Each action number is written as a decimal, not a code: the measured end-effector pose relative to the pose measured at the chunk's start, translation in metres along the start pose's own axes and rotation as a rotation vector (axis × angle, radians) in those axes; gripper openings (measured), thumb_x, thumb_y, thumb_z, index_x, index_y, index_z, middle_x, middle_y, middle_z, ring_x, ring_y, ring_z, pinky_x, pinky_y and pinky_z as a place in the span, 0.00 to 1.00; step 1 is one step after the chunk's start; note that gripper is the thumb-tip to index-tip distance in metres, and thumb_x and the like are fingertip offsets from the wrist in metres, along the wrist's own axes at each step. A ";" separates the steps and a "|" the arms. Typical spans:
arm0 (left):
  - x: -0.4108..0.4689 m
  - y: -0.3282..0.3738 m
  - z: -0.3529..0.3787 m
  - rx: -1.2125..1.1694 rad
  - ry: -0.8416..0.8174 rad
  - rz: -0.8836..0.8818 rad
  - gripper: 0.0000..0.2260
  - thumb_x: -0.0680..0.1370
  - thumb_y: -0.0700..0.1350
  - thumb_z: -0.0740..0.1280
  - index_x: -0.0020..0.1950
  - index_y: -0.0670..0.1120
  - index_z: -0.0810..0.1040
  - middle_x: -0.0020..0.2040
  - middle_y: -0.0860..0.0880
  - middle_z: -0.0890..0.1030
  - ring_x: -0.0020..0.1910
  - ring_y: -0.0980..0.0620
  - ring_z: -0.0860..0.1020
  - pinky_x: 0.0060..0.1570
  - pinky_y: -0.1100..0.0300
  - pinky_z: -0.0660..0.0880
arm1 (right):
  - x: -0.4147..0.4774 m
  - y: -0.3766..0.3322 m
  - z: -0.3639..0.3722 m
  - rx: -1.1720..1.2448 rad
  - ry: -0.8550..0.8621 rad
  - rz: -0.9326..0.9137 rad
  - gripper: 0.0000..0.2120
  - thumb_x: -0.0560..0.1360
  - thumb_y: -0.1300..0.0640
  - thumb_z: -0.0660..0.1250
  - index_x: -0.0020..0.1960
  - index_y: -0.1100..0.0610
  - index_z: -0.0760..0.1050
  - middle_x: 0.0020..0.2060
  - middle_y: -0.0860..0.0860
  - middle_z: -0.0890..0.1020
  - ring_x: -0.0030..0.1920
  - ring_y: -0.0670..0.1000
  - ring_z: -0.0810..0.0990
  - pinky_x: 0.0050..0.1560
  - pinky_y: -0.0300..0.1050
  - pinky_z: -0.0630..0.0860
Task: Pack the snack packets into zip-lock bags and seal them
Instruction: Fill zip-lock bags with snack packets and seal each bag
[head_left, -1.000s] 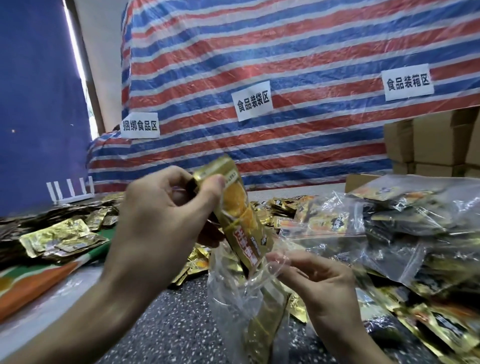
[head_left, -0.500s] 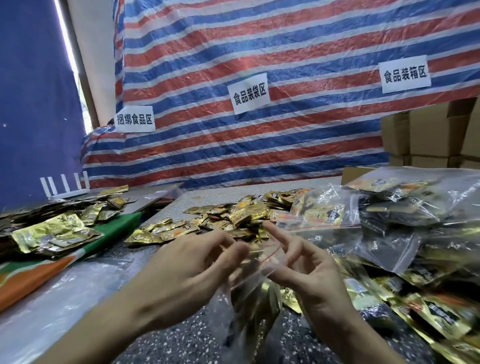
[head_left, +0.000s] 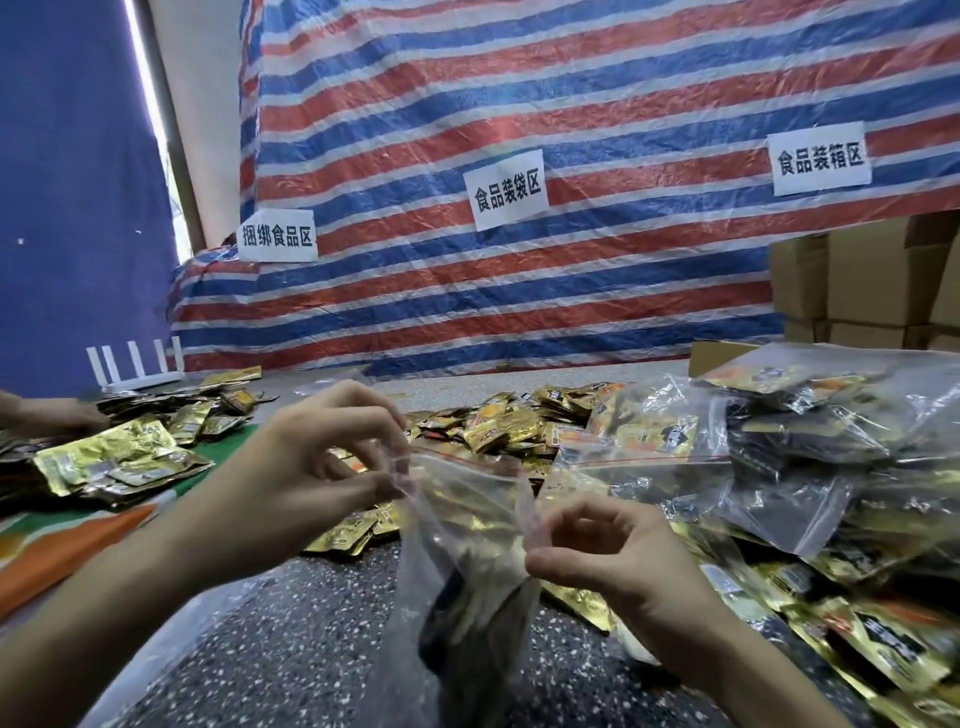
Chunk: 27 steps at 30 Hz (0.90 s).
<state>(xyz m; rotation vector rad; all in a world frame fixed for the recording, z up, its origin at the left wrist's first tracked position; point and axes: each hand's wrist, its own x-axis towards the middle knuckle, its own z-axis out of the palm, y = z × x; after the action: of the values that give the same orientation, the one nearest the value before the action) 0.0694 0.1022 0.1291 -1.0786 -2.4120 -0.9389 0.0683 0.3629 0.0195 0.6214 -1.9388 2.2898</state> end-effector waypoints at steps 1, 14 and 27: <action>0.001 -0.003 -0.002 0.010 0.000 0.000 0.04 0.70 0.53 0.72 0.42 0.55 0.82 0.46 0.51 0.81 0.39 0.50 0.81 0.37 0.52 0.80 | 0.000 -0.001 -0.001 -0.023 -0.006 0.011 0.23 0.55 0.49 0.86 0.44 0.57 0.85 0.44 0.57 0.87 0.46 0.53 0.85 0.48 0.44 0.81; 0.011 -0.044 0.023 -0.437 -0.048 -0.044 0.13 0.71 0.51 0.74 0.46 0.41 0.82 0.44 0.43 0.83 0.42 0.47 0.81 0.44 0.54 0.78 | -0.001 -0.012 0.002 0.039 0.340 -0.286 0.30 0.50 0.39 0.85 0.45 0.56 0.87 0.42 0.59 0.87 0.42 0.52 0.85 0.45 0.40 0.82; 0.034 -0.070 0.118 -1.193 0.425 -0.373 0.06 0.67 0.41 0.74 0.43 0.44 0.87 0.43 0.44 0.85 0.40 0.52 0.82 0.37 0.64 0.79 | 0.005 -0.023 -0.015 0.264 0.556 -0.338 0.15 0.65 0.66 0.70 0.51 0.60 0.84 0.42 0.56 0.86 0.40 0.50 0.85 0.41 0.39 0.83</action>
<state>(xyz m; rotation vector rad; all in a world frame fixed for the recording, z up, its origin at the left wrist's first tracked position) -0.0096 0.1669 0.0317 -0.5556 -1.5984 -2.5688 0.0671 0.3810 0.0403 0.2560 -1.1991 2.2013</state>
